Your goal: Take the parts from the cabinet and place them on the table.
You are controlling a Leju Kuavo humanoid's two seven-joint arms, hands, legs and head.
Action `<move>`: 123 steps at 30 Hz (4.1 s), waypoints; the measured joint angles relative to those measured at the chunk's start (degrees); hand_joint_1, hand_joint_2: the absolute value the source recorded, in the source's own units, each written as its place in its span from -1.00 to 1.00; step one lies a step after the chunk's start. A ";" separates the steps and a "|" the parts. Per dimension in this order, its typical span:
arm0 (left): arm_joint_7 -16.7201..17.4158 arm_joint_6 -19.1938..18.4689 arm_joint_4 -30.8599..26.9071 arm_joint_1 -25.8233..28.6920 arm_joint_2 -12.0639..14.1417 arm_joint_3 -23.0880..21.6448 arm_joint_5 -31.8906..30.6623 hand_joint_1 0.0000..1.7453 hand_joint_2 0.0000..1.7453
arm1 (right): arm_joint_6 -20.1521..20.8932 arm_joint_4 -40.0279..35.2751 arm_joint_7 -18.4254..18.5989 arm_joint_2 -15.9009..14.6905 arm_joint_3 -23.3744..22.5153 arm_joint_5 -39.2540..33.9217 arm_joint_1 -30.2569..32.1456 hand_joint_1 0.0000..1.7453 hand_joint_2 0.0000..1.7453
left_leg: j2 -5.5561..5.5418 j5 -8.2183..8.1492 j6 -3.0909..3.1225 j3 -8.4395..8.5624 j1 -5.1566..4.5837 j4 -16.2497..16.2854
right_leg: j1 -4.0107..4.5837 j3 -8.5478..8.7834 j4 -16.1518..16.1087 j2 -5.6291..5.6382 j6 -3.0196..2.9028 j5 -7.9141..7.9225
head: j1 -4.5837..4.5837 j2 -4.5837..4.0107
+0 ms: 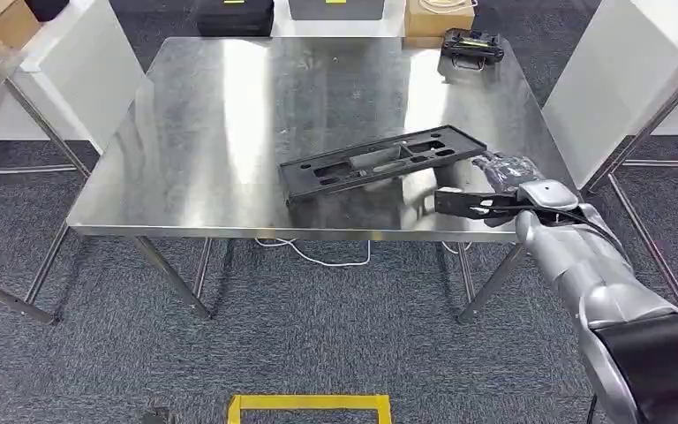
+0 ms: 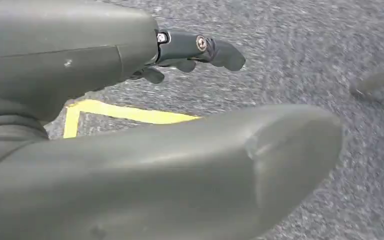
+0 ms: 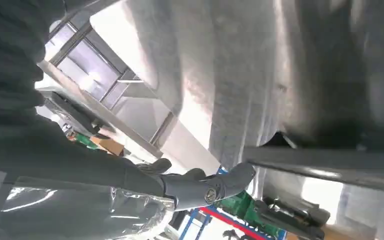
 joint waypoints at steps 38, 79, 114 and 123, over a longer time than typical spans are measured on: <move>-0.50 1.05 -0.04 0.25 -1.20 2.51 0.02 -1.00 -1.00 | -13.26 1.24 24.69 -4.76 -3.69 2.76 7.37 -1.00 -1.00 | -0.47 2.85 1.89 6.89 -0.23 -14.53 | -0.06 -0.98 -0.77 -0.24 4.24 1.43 | 0.39 0.00; -1.38 0.35 -0.26 -0.42 -0.94 2.86 -4.79 -1.00 -1.00 | -30.75 3.67 3.56 4.48 -36.57 -29.44 52.82 -1.00 1.00 | 0.32 8.05 3.05 -0.24 -1.18 -14.28 | 0.13 7.30 6.17 -0.22 3.63 -6.70 | 1.03 0.00; 2.03 2.73 -0.59 -3.05 -1.81 2.45 -7.11 -1.00 -1.00 | -24.04 5.11 8.15 11.15 -41.46 -29.49 55.51 -1.00 1.00 | 0.66 13.52 1.57 -2.65 -1.52 -15.05 | 2.90 11.41 -1.42 -0.19 -0.41 -10.46 | 0.90 0.00; 2.16 2.58 -0.57 -2.87 -1.42 2.43 -7.15 -1.00 -1.00 | -23.54 5.31 8.13 11.52 -41.51 -29.51 56.10 -1.00 1.00 | 0.24 3.22 -1.73 1.80 0.59 0.53 | 0.82 2.42 -0.33 -0.80 -0.77 -2.40 | 0.70 0.00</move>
